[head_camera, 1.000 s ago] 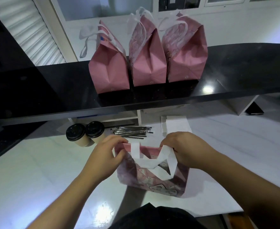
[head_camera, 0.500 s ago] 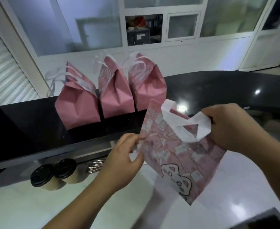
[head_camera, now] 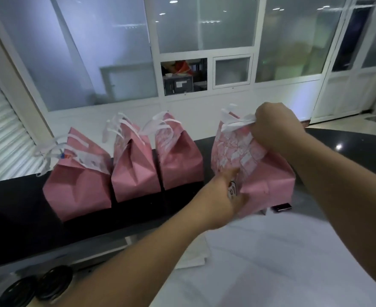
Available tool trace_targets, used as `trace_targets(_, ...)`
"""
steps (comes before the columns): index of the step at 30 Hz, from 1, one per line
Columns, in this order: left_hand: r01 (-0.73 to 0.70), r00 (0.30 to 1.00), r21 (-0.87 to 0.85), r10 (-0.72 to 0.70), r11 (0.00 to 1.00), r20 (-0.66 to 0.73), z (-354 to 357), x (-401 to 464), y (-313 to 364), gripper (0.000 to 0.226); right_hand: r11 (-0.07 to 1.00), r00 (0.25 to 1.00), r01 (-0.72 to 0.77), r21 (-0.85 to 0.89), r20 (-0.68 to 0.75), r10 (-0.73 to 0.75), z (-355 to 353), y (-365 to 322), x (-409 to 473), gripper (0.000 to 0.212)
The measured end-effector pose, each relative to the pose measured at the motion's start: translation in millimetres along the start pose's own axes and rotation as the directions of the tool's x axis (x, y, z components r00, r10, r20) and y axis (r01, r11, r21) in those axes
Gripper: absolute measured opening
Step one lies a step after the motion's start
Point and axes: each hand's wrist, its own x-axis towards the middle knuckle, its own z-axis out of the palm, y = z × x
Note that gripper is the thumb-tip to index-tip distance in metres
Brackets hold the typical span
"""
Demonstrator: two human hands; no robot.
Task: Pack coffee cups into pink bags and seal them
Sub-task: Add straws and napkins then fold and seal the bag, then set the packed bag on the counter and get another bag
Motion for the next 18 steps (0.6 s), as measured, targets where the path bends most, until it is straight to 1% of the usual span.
trace_targets(2,-0.018,1.0,-0.02,0.018,1.0,-0.021,-1.0,21.8,-1.0,0.035,0.999,1.0,-0.004,0.035,-0.009,0.004,11.5,-0.6,24.3,0.024)
trace_targets(3,-0.012,0.999,-0.011,0.011,1.0,-0.04,-1.8,32.3,-3.1,0.026,0.999,1.0,-0.002,0.049,-0.014,0.003,18.1,-0.6,36.0,0.026)
trace_targets(4,0.005,0.999,-0.01,-0.005,1.0,-0.051,-2.7,42.2,-6.4,0.025,0.998,1.0,-0.002,0.062,-0.019,0.003,25.3,-0.8,47.7,0.025)
trace_targets(5,0.021,0.998,-0.008,-0.022,1.0,-0.053,-4.0,51.3,-9.6,0.033,0.997,1.0,-0.004,0.075,-0.027,0.006,32.6,-1.3,59.0,0.023)
trace_targets(7,0.067,0.996,0.039,-0.064,0.997,-0.06,-8.4,68.1,-16.2,0.063,0.995,0.999,-0.007,0.101,-0.042,0.012,48.4,-3.7,79.5,0.023)
trace_targets(8,0.098,0.994,0.062,-0.094,0.993,-0.062,-10.8,75.8,-19.3,0.071,0.994,0.999,-0.007,0.11,-0.048,0.012,56.5,-5.7,88.7,0.026)
trace_targets(9,0.118,0.991,0.075,-0.112,0.99,-0.069,-12.4,83.3,-23.4,0.075,0.993,0.999,-0.005,0.117,-0.05,0.011,64.6,-8.0,96.7,0.029)
trace_targets(14,0.151,0.975,0.089,-0.133,0.985,-0.177,-18.6,115.6,-41.5,0.065,0.988,1.0,0.009,0.155,-0.021,-0.006,103.8,-20.9,130.4,0.022)
trace_targets(16,0.163,0.964,0.083,-0.141,0.983,-0.227,-20.1,126.4,-50.0,0.06,0.984,1.0,0.006,0.179,0.002,-0.007,115.9,-25.0,140.9,0.023)
trace_targets(18,0.196,0.951,0.094,-0.166,0.976,-0.26,-20.2,135.5,-59.1,0.061,0.98,1.0,0.0,0.199,0.026,-0.005,125.5,-26.8,150.3,0.025)
